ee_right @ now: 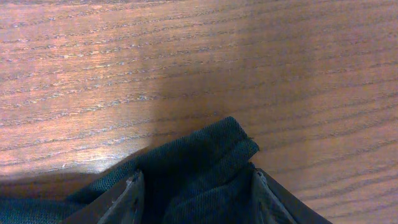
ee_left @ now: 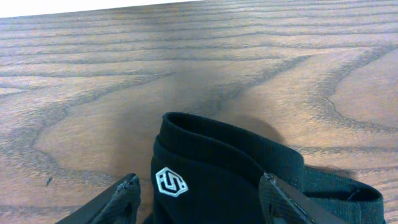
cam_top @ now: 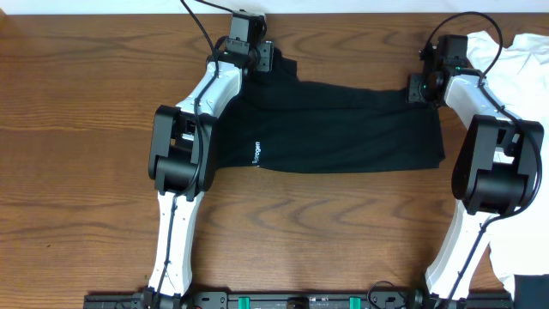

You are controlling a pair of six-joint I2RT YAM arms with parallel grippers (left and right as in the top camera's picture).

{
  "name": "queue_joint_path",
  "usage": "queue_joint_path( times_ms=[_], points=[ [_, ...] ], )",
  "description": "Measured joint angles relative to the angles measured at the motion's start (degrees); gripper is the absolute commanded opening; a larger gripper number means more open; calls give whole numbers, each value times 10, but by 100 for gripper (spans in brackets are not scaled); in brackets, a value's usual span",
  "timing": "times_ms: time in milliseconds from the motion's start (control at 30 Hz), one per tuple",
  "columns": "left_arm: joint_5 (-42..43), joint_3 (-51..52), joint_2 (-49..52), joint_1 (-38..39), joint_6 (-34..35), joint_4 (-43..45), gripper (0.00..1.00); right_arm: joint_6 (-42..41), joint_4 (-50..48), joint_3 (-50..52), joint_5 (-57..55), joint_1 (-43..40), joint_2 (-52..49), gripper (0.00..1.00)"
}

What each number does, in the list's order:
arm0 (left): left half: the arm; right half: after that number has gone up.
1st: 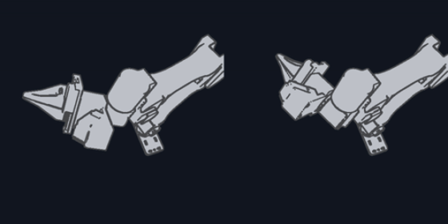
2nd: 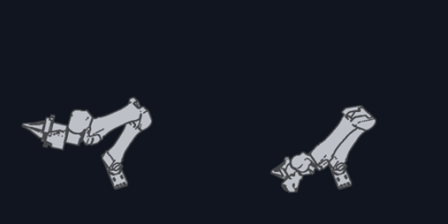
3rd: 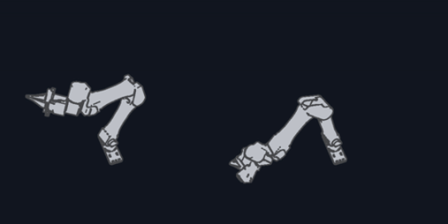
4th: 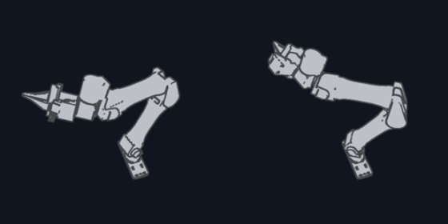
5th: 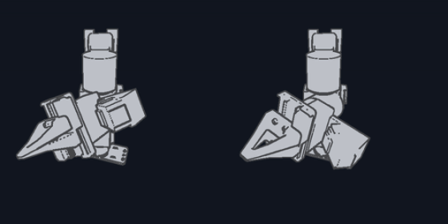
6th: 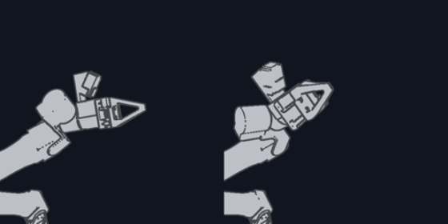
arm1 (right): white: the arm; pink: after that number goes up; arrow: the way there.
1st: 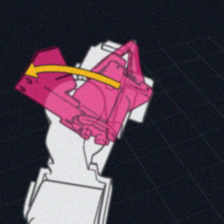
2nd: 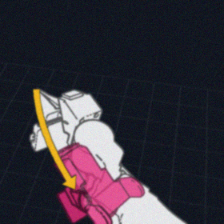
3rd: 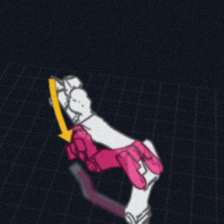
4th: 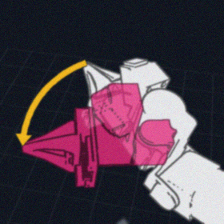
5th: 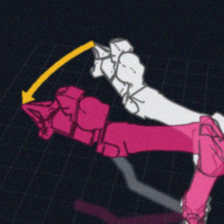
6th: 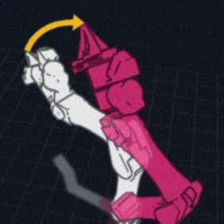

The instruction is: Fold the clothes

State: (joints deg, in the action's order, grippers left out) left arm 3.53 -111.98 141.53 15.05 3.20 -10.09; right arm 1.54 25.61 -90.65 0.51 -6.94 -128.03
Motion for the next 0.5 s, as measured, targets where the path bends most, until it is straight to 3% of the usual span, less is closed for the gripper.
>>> queue_joint_path(
  times_ms=[500],
  points=[
    [1, 0, 12, 0, 0, 1, 63, 0, 0, 0, 2, 0, 0, 50]
  ],
)
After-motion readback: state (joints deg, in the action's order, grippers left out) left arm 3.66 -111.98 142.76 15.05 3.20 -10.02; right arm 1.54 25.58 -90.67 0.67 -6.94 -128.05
